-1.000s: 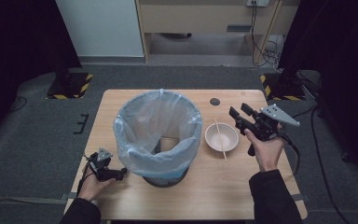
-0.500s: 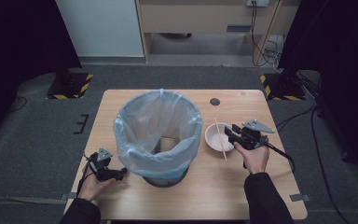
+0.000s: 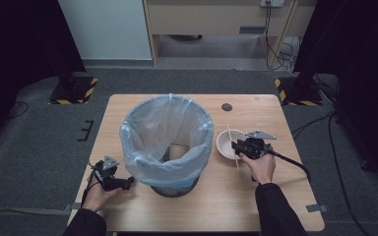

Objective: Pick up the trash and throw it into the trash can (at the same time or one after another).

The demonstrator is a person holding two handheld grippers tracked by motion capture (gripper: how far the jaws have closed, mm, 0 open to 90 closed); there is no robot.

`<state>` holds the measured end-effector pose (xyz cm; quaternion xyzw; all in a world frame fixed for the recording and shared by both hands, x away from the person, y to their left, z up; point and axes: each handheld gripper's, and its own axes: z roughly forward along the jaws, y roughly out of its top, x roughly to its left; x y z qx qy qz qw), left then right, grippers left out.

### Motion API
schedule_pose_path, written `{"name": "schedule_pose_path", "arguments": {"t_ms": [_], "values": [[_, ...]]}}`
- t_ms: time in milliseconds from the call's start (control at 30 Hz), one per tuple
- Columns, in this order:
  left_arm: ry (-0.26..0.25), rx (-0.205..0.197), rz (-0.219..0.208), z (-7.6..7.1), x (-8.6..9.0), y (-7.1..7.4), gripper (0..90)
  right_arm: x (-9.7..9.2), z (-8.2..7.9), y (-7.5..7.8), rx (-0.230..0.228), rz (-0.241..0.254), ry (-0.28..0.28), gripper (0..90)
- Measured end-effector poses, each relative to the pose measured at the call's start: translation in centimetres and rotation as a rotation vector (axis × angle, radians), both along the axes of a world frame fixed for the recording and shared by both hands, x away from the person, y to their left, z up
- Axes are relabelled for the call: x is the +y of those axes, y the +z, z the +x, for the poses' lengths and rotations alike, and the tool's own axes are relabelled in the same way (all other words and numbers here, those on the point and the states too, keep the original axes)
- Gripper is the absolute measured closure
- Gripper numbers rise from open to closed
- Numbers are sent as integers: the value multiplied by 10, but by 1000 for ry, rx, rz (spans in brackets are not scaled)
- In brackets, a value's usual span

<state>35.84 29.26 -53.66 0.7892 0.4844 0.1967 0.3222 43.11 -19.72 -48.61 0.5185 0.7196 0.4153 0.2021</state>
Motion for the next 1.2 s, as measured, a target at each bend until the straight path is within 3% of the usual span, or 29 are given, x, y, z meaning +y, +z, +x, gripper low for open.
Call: {"name": "schedule_pose_path", "arguments": {"t_ms": [300,667,1000,1200], "values": [[0,0,-1,0,0,0,0,4,3,-8,57,-9,7,750],[0,0,0,0,0,0,0,3,7,-12,93,-17,-6,809],[0,0,0,0,0,0,0,0,8,-9,98,-22,-15,857],[0,0,-1,0,0,0,0,-9,7,0,69,23,-37,858]]}}
